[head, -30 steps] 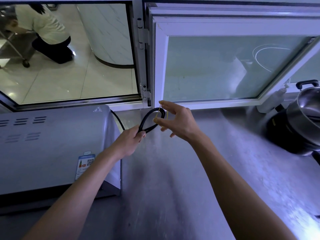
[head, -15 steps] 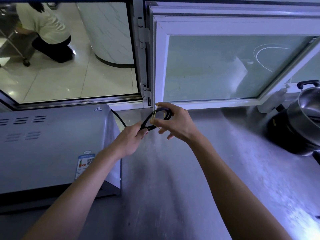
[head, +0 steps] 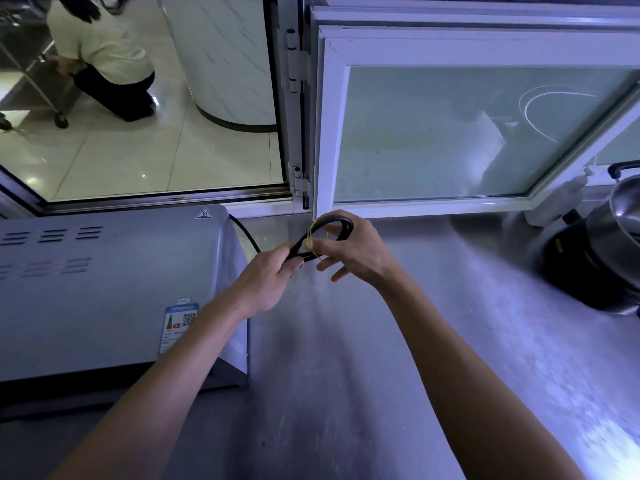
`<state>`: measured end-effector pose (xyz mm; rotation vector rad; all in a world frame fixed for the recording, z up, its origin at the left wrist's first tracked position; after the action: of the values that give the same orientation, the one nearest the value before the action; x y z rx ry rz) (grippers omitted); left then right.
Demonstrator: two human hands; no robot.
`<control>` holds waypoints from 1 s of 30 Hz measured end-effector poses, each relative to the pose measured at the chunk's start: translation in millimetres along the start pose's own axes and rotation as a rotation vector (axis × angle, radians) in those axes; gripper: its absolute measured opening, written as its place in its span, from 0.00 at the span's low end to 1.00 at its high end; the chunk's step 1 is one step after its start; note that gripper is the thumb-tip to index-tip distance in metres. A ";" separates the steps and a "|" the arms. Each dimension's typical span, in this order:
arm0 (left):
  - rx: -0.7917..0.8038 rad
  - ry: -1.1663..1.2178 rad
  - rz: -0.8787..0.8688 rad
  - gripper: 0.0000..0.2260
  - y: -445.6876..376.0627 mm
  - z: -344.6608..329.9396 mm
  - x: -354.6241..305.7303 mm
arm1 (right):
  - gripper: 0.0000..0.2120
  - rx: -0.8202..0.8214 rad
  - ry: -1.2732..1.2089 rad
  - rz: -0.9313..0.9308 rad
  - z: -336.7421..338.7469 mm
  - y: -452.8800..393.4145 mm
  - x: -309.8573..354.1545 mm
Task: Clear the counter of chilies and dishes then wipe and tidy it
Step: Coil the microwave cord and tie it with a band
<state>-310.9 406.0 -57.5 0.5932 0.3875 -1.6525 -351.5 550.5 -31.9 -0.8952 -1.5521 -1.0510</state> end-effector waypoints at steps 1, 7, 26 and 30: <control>0.003 0.005 0.003 0.09 0.1 -0.7 0.1 | 0.16 0.000 -0.003 -0.005 -0.1 -1.0 -1.0; -0.033 0.081 0.027 0.13 -1.4 0.3 0.2 | 0.18 0.006 -0.027 -0.012 -2.0 -8.5 -1.3; -0.077 0.388 0.101 0.12 -8.4 -3.3 15.9 | 0.13 0.042 0.111 -0.043 -8.3 -11.4 -17.6; -0.064 0.322 0.095 0.12 -8.5 -7.9 19.3 | 0.16 0.065 0.130 -0.069 -12.8 -8.0 -20.8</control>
<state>-319.7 396.3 -75.8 0.8204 0.6335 -1.4499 -350.3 535.1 -52.4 -0.7189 -1.5081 -1.0808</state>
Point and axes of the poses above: each hand's wrist, its own y-axis away from the middle knuckle, its own z-axis out of the back of the hand, x = y × z, the point moved 9 cm from there along -y, towards the middle knuckle, and after that the axes turned 15 degrees about -y, right-handed, at the moved point
